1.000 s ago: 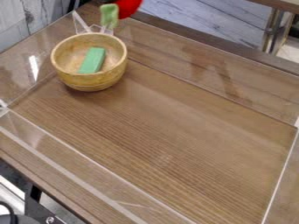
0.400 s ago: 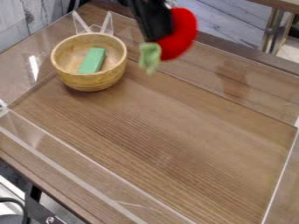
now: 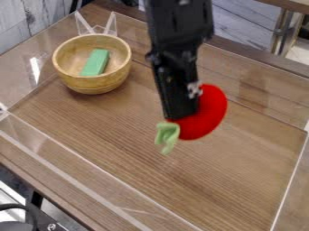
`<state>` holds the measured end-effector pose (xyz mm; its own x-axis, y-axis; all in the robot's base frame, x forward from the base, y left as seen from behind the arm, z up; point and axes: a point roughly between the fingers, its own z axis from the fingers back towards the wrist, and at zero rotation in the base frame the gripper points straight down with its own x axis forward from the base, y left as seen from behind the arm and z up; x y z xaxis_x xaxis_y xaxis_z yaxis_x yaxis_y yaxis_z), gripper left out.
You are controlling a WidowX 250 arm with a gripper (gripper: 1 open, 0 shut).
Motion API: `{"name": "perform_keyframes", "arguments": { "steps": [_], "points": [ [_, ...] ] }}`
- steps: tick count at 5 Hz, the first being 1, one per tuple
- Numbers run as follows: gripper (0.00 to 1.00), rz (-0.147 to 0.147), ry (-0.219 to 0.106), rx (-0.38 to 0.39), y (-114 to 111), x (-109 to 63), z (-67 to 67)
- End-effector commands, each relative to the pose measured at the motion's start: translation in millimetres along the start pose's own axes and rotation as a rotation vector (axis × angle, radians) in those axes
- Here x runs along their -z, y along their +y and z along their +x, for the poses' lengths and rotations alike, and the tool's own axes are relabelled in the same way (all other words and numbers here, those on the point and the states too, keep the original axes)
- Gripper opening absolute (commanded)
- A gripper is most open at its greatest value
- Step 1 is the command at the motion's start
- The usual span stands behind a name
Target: Move the red fruit to the right
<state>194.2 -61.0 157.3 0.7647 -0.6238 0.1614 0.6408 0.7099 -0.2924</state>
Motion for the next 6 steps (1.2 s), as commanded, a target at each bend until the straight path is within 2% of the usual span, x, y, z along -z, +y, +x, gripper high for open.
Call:
{"name": "perform_keyframes", "arguments": {
  "steps": [1, 2, 3, 4, 5, 6],
  "points": [
    [0.0, 0.01, -0.028, 0.025, -7.7, 8.3, 1.5],
    [0.0, 0.015, -0.069, -0.027, -10.1, 27.4, 7.2],
    [0.0, 0.039, -0.115, -0.12, -0.1, 34.6, 11.4],
    [0.0, 0.08, -0.16, -0.243, 2.8, 30.8, 29.6],
    [0.0, 0.119, -0.2, -0.368, 12.3, 33.8, 55.3],
    [0.0, 0.128, -0.208, -0.372, 18.8, 36.6, 79.7]
  ]
}}
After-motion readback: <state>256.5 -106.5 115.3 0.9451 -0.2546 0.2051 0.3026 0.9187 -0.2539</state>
